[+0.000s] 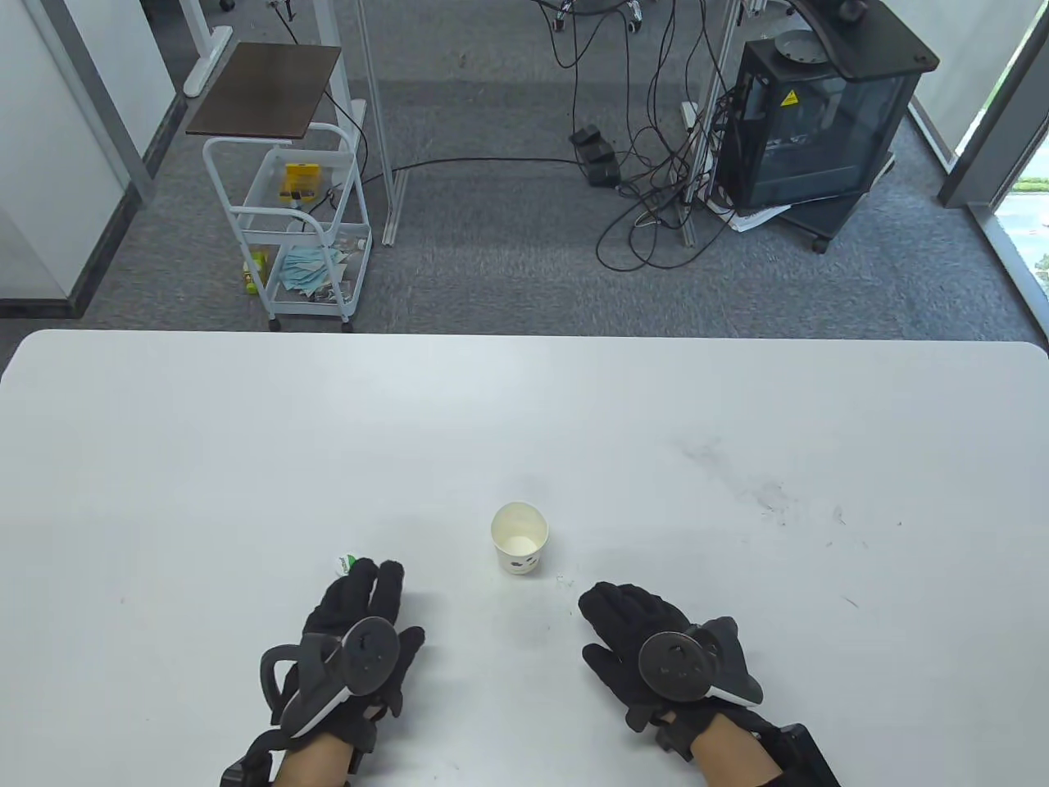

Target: Flick bottle cap to knock over paper cup

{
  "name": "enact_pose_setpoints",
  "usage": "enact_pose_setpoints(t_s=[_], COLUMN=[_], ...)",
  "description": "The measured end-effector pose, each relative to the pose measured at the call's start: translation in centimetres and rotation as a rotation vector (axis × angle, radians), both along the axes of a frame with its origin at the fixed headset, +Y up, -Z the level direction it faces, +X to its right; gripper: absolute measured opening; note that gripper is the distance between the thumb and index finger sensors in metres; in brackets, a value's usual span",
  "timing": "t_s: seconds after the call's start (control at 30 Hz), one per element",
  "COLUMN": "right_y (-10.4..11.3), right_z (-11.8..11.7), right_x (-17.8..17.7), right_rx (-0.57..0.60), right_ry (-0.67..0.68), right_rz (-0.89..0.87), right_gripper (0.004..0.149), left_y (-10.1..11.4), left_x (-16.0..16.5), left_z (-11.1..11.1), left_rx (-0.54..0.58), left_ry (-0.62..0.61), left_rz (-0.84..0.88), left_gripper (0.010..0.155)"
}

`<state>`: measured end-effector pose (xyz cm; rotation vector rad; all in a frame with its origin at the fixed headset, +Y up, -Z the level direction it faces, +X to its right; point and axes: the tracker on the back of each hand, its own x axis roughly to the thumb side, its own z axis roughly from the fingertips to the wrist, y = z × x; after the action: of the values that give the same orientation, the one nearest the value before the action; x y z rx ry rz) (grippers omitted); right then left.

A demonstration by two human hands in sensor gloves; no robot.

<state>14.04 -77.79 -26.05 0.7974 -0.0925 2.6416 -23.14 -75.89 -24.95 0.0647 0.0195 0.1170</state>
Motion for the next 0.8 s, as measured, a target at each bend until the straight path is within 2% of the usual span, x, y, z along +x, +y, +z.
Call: enact_pose_setpoints(t_s=[0.1,0.17,0.23,0.43,0.63,0.7,0.8], right_y=[0.1,0.2,0.2,0.0,0.3,0.3,0.3], right_z=[-0.1,-0.1,-0.2,-0.4,-0.5,-0.5,-0.7], right_x=[0.0,0.0,-0.2,-0.4,0.5,0.7,0.9], right_rx=[-0.005,-0.012,-0.014,-0.030,-0.027,-0.030,-0.031], right_ry=[0.010,0.025,0.033,0.038,0.008,0.001,-0.010], right_rz=[-0.020,-0.046,-0.061,-0.064,-0.083,-0.081,-0.084], right_gripper=[0.063,0.063,0.063,0.062,0.062,0.062,0.062], left_y=[-0.3,-0.7,-0.9,-1.1,-2.9,-3.2,-3.2], left_x=[-2.2,-3.0,-3.5,-2.9,-2.6,-2.5,-2.1], left_z=[-0.9,-1.6,-2.4,-5.6,-9.0,-9.2,-8.9], left_rx=[-0.041,-0.106,-0.163,-0.193,-0.312,-0.278,-0.241], left_ry=[0.100,0.156,0.171,0.190,0.215,0.223,0.172], left_rz=[0.005,-0.039,-0.071,-0.069,-0.104,-0.128,-0.137], left_gripper=[0.085,0.086,0.087,0.083,0.072,0.061,0.060])
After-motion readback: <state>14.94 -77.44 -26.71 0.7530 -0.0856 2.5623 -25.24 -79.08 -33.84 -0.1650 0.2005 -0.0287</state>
